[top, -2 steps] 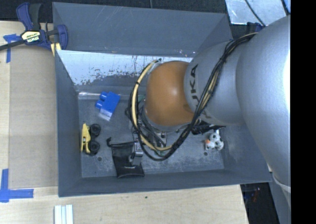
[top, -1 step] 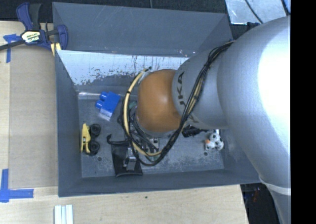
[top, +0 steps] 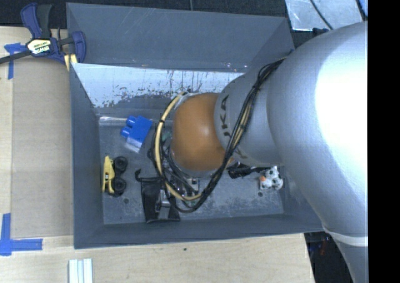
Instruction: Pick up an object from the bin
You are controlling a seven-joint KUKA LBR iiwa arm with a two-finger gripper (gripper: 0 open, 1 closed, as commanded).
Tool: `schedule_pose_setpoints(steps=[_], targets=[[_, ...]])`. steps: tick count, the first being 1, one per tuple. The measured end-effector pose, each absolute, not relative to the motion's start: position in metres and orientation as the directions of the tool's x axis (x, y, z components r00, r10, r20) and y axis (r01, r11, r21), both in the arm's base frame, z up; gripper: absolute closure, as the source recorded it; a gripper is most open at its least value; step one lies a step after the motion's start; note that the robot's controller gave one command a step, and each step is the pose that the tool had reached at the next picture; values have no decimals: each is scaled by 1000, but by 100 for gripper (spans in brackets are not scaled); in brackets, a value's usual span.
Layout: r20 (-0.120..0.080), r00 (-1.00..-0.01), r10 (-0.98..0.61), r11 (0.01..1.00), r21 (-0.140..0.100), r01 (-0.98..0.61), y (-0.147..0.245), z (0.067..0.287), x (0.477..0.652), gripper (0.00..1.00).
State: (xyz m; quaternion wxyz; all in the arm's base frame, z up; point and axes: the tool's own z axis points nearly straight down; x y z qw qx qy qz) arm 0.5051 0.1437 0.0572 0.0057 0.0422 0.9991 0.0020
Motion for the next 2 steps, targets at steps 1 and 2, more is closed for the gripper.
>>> schedule_pose_setpoints(steps=[1,2], targets=[[-20,-998,52,999,7,52,144,64,510,100],[-20,-998,52,999,7,51,144,64,510,100]])
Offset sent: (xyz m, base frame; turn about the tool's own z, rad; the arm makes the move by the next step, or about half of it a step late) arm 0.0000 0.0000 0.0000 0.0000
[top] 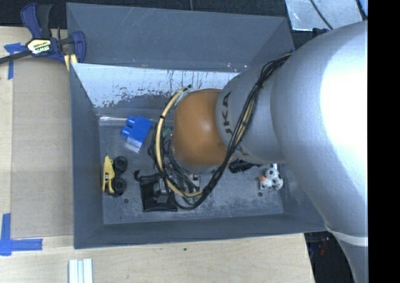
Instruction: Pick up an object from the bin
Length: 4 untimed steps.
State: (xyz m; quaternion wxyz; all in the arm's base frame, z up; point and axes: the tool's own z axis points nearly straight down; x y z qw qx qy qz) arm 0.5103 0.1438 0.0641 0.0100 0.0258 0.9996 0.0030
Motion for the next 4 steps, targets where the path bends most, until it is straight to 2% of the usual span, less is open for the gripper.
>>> schedule_pose_setpoints(steps=[3,4], targets=[[-14,-998,53,999,5,53,143,127,509,100],[-22,-998,53,999,7,53,143,149,511,100]])
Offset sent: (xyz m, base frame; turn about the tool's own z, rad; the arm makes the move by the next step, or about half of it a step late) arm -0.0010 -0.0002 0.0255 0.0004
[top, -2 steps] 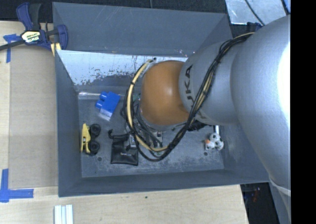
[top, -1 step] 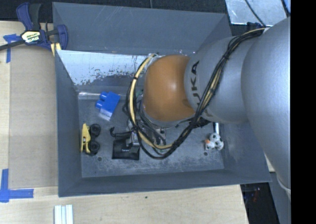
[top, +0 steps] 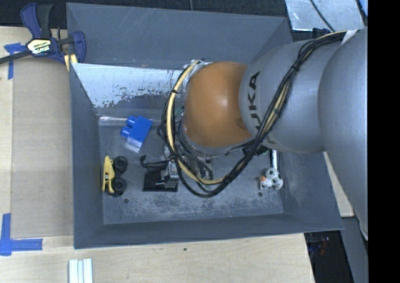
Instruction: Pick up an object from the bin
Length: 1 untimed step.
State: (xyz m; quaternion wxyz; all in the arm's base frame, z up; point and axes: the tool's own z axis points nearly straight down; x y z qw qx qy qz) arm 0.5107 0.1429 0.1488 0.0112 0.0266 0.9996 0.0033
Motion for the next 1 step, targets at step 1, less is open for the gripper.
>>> schedule_pose_setpoints(steps=[1], targets=[[-24,-998,54,999,8,54,143,155,511,100]])
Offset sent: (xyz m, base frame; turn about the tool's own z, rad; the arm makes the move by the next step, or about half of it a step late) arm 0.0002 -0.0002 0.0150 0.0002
